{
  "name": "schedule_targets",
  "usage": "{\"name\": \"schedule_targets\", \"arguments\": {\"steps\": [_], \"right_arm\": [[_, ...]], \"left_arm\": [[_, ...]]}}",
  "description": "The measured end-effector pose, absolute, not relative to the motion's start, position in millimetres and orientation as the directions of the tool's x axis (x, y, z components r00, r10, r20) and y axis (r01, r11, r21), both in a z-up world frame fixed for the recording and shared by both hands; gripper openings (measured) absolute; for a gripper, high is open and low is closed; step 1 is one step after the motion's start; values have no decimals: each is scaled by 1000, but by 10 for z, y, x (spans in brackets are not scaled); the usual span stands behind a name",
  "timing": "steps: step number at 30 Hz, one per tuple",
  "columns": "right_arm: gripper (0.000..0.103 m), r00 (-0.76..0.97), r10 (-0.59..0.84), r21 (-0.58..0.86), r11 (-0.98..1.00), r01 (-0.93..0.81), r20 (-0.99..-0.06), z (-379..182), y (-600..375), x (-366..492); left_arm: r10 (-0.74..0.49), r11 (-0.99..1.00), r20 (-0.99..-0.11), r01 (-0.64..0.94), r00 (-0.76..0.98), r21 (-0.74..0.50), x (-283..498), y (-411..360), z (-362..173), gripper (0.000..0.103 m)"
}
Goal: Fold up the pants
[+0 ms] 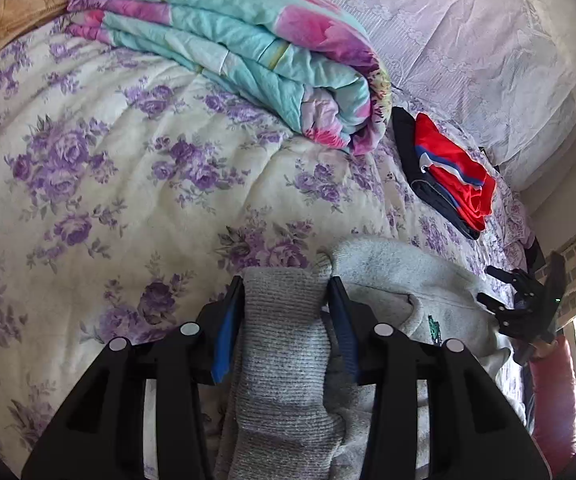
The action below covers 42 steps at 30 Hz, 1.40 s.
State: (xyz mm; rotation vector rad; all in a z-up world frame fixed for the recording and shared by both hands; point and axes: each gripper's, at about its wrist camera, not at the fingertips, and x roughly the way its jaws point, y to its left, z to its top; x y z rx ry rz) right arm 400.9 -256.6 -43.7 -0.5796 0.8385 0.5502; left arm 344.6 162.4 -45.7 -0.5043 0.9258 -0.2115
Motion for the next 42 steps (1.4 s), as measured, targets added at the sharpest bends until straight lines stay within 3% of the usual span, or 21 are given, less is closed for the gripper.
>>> {"name": "schedule_targets", "arguments": {"steps": [2,5,7,10,20,24,31,32,34,35,36,39,42], "right_arm": [[68,523,238,-216,716,-664,-818,-509,-2565,4068],[46,468,310,-104,735,-670,-827,-584,-2634,4111],[21,487,295,-113,754,-647,-822,-588,-2626,4051],[9,550,221,-207,765,-610,-805,-542,-2531,3871],[7,669,232,-267,788,-555,-706,248,-2572,2968],[7,703,250,-293,779,-554,-666,379,-2613,2332],[7,696,301,-239,789,-566,-652,147,-2684,1636],[7,694,316,-221,793,-567,-647,126,-2699,1580],[7,692,342,-191,799,-570,-636,107,-2715,1489],[7,692,351,-182,800,-572,-631,98,-2711,1437],[7,688,358,-174,798,-576,-631,79,-2706,1385],[7,683,373,-163,795,-584,-629,22,-2694,1218],[7,676,380,-152,794,-588,-631,-64,-2711,1069]], "left_arm": [[-391,861,-709,-39,587,-508,3458,1628,-477,41],[-395,860,-709,-36,584,-509,3472,1619,-485,41],[-402,857,-707,-34,581,-515,3478,1624,-490,41],[-406,855,-700,-25,587,-518,3467,1629,-467,41],[-414,848,-589,59,694,-526,3086,1671,-79,40],[-451,800,-534,60,716,-596,2773,1799,50,21],[-494,757,-555,17,670,-654,2211,1830,68,19],[-498,764,-563,27,659,-645,2154,1750,124,24],[-483,783,-578,29,658,-622,2083,1620,241,48],[-465,791,-584,16,665,-611,2060,1570,310,71],[-444,793,-585,-6,679,-609,2045,1522,395,82],[-453,780,-580,-13,677,-625,2141,1400,587,82],[-427,801,-655,-76,623,-594,2343,1249,612,82]]}}
